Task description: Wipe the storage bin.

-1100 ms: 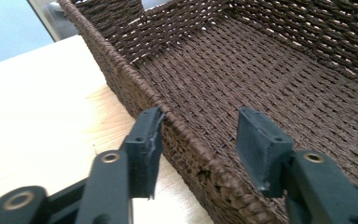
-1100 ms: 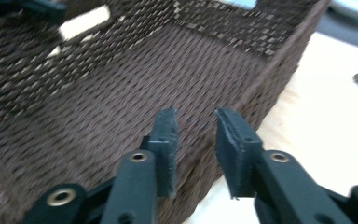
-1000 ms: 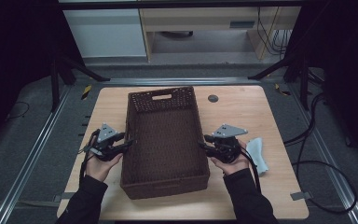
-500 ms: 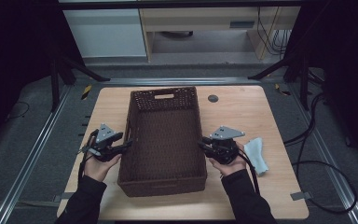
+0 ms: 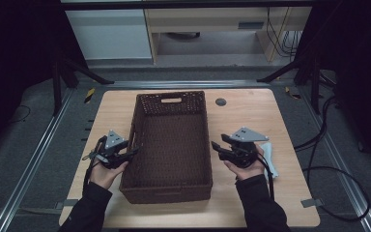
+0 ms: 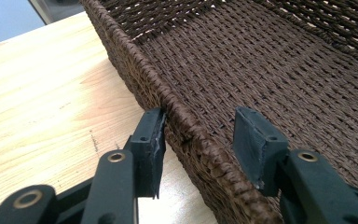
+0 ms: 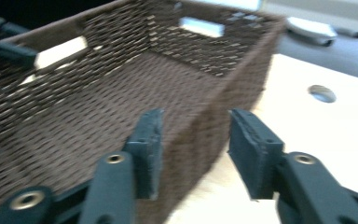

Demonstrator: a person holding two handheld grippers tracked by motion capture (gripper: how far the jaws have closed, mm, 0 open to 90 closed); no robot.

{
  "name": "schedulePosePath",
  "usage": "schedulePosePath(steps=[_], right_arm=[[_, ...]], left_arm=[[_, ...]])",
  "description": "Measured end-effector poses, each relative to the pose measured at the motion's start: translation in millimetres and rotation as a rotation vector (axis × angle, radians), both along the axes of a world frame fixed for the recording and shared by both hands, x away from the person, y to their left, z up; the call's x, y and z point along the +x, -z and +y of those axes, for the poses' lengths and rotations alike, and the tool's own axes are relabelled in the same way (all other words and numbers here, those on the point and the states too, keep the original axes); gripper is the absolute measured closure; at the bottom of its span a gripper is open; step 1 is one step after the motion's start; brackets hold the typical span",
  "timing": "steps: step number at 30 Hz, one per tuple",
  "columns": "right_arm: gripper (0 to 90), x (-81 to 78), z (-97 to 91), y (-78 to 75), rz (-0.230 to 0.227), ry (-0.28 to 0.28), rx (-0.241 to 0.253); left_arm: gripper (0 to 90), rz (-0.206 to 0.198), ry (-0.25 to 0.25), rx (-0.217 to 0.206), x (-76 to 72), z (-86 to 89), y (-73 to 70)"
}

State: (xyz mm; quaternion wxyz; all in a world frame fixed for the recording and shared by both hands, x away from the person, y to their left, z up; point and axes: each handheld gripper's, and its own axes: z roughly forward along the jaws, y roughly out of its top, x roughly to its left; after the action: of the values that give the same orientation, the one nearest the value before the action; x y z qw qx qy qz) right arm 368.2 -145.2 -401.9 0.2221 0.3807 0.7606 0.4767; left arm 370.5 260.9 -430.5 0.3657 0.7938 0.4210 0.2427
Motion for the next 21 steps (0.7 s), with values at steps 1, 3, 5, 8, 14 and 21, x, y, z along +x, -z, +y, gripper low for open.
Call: schedulePosePath(steps=[1, 3, 5, 8, 14, 21], right_arm=[[45.7, 0.5, -4.2, 0.1, -0.003, 0.017, 0.007], [41.5, 1.9, -15.9, 1.4, -0.005, 0.057, 0.014], [39.8, 3.3, -28.7, 3.5, -0.008, 0.099, 0.013], [38.7, 3.1, -41.7, 6.1, -0.001, 0.134, 0.010], [37.6, -0.4, -64.1, 16.2, 0.021, 0.174, -0.022], [38.9, -5.1, -91.0, 31.6, 0.057, 0.233, -0.076]], left_arm=[[53.2, 0.003, -0.001, -0.004, 0.5, 0.2, 0.2], [53.1, 0.017, -0.002, -0.012, 1.5, 0.9, 0.3], [52.8, 0.024, -0.003, -0.016, 1.8, 1.1, 0.4], [52.9, 0.017, -0.005, -0.001, 1.2, 0.1, 0.1], [53.5, 0.005, -0.009, 0.012, 0.2, -1.1, 0.1], [53.5, 0.006, -0.007, 0.006, 0.3, -0.5, 0.4]])
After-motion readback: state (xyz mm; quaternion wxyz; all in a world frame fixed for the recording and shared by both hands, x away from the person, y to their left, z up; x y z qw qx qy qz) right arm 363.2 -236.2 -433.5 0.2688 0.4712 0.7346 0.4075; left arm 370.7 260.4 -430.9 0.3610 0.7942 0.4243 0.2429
